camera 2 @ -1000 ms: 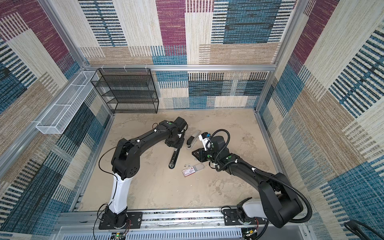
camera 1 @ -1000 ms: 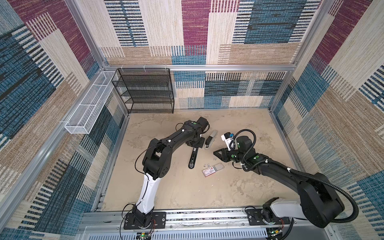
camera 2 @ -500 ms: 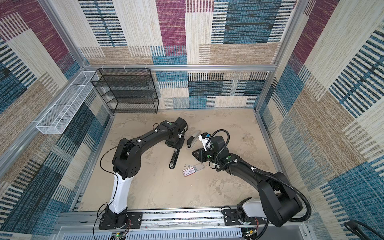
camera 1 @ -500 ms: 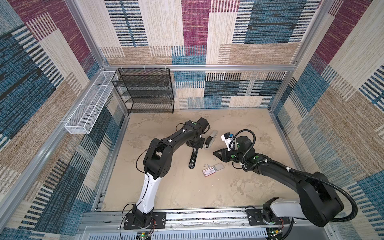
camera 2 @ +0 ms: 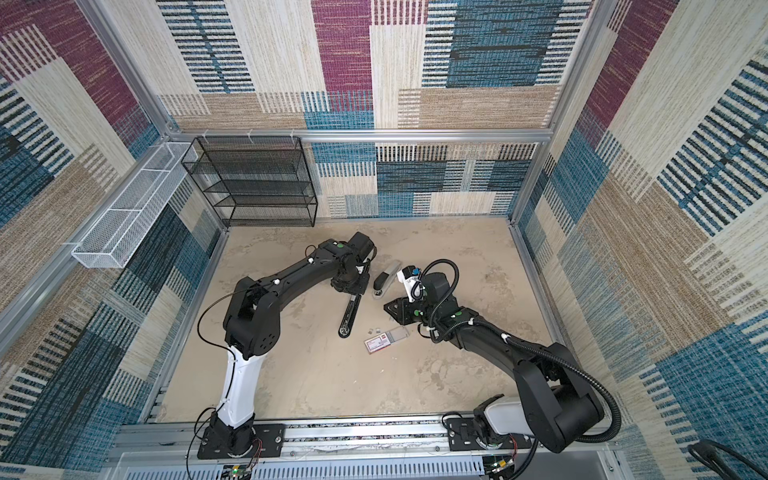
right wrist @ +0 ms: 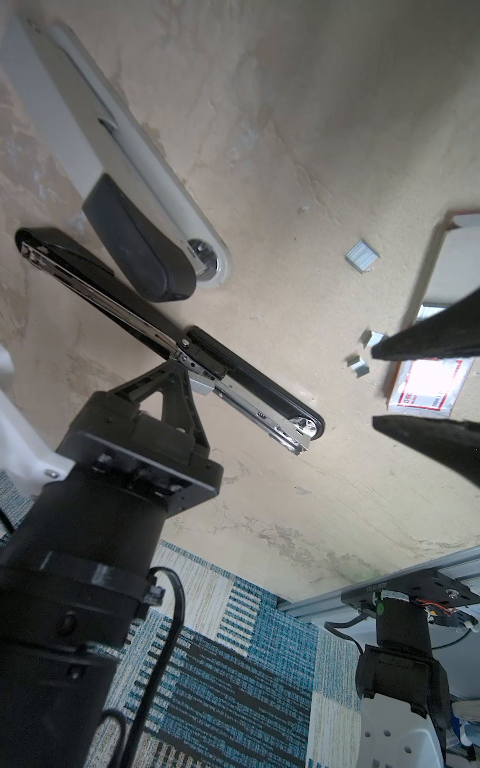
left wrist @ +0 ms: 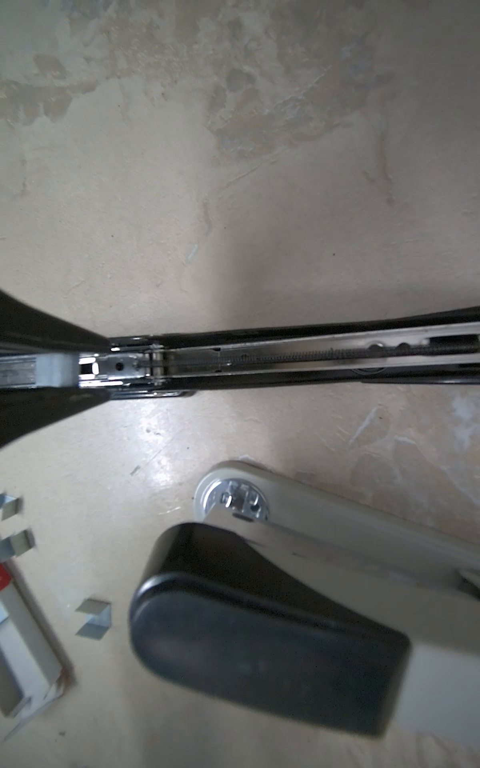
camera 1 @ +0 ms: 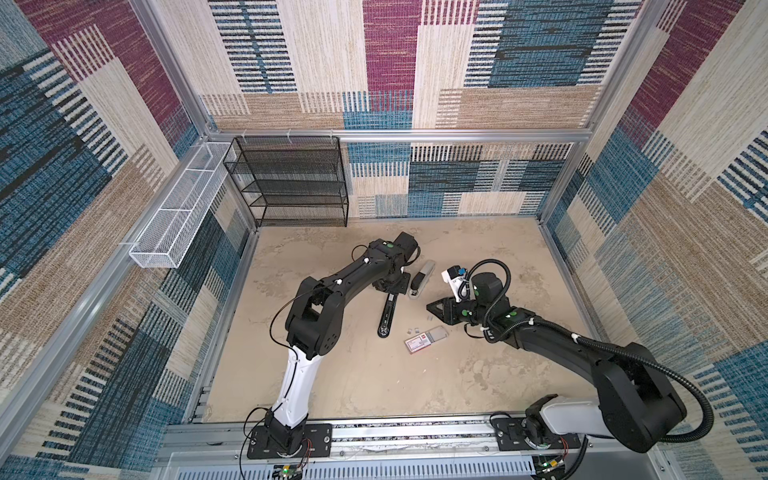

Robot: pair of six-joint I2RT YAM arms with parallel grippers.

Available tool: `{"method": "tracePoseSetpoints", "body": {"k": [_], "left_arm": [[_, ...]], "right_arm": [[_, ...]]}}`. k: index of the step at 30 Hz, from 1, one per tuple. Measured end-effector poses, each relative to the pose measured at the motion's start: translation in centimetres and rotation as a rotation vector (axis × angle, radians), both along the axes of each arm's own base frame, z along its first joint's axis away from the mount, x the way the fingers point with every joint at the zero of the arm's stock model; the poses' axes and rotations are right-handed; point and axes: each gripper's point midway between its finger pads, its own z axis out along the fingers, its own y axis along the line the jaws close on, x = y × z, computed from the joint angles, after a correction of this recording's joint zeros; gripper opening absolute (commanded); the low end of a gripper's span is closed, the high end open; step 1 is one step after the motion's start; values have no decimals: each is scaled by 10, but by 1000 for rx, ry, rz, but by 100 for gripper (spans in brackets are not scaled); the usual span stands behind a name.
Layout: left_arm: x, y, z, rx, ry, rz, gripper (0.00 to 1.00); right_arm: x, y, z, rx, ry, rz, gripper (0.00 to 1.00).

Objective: Load the staples into the stapler

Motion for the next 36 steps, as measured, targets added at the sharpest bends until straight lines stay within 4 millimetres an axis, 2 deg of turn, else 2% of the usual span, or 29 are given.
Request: {"method": "tracePoseSetpoints", "body": {"k": [8,18,25,29,32,36], "left_arm": [[0,1,-9,12,13,9,10],[-3,1,-7,26,3,5,10],[-11,2,-13,49,15,-5,18],[-15,-1,-14,52,18,-15,30],[-15,-1,-11,49,13,-16,37],[-14,-2,-1,36,-4,-19,40]], "right_arm": [[-1,-1,1,0,-7,2,27],[-1,-1,2,-1,-11,3,27],[-1,-1,1,-1,-10,3,27],[-1,-1,1,-1,-9,3,27],[-1,-1,1,-2,-9,3,27],[-1,-1,1,-2,-8,3,27]]}}
